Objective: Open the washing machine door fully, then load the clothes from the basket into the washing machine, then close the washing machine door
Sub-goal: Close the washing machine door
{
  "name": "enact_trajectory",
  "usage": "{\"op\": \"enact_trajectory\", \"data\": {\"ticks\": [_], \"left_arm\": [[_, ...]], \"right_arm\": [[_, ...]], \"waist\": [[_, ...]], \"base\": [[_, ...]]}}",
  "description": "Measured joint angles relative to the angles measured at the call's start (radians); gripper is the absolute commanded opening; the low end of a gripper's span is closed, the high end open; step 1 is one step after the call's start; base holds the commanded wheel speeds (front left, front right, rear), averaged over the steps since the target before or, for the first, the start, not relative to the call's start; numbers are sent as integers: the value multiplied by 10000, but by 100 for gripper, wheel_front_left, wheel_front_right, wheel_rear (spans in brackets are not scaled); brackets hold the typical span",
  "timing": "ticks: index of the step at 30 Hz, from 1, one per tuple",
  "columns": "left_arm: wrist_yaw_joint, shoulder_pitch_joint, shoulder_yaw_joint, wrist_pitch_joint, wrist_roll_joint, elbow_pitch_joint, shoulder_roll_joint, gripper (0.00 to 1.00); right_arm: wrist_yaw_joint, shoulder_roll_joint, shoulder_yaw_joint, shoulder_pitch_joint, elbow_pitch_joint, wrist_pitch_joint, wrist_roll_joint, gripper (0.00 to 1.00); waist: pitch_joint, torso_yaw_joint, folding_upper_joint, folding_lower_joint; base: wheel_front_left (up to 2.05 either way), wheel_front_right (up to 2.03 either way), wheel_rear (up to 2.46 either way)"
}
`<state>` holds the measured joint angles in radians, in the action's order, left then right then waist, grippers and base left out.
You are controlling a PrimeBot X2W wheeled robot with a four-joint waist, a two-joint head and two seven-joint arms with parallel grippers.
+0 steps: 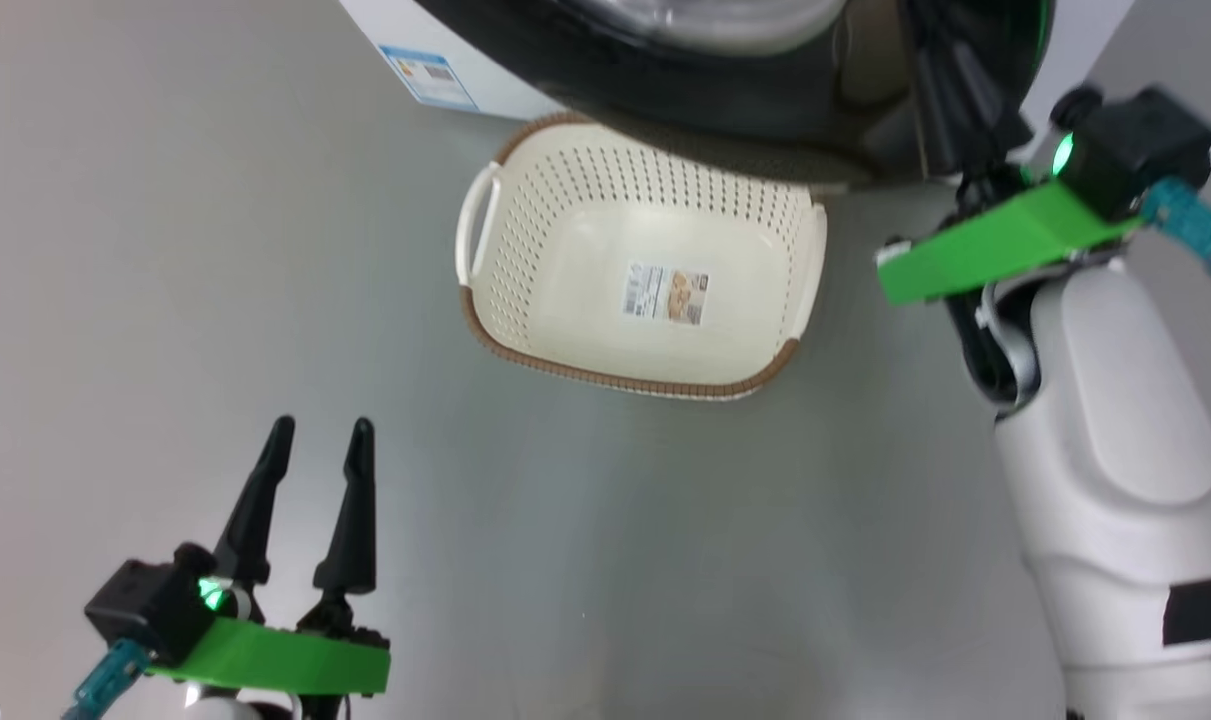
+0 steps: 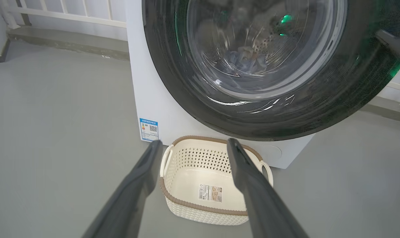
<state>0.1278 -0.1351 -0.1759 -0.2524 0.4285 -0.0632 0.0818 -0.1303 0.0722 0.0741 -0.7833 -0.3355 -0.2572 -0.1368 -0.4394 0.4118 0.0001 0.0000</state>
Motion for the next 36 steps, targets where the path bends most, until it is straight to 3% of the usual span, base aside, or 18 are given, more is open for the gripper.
{"op": "enact_trajectory", "data": {"ticks": [18,36], "left_arm": [[0,-1273,-608,-2,621,169,42,100],[0,-1627,-708,-2,848,238,42,100]], "right_arm": [[0,98,-539,-3365,-1112,-4,-234,0],[-75,29,-535,-4148,-1419,-42,-90,0]], "waist": [[-1937,-296,0,1],[-2571,-362,0,1]], "base": [[0,0,0],[0,0,0]]}}
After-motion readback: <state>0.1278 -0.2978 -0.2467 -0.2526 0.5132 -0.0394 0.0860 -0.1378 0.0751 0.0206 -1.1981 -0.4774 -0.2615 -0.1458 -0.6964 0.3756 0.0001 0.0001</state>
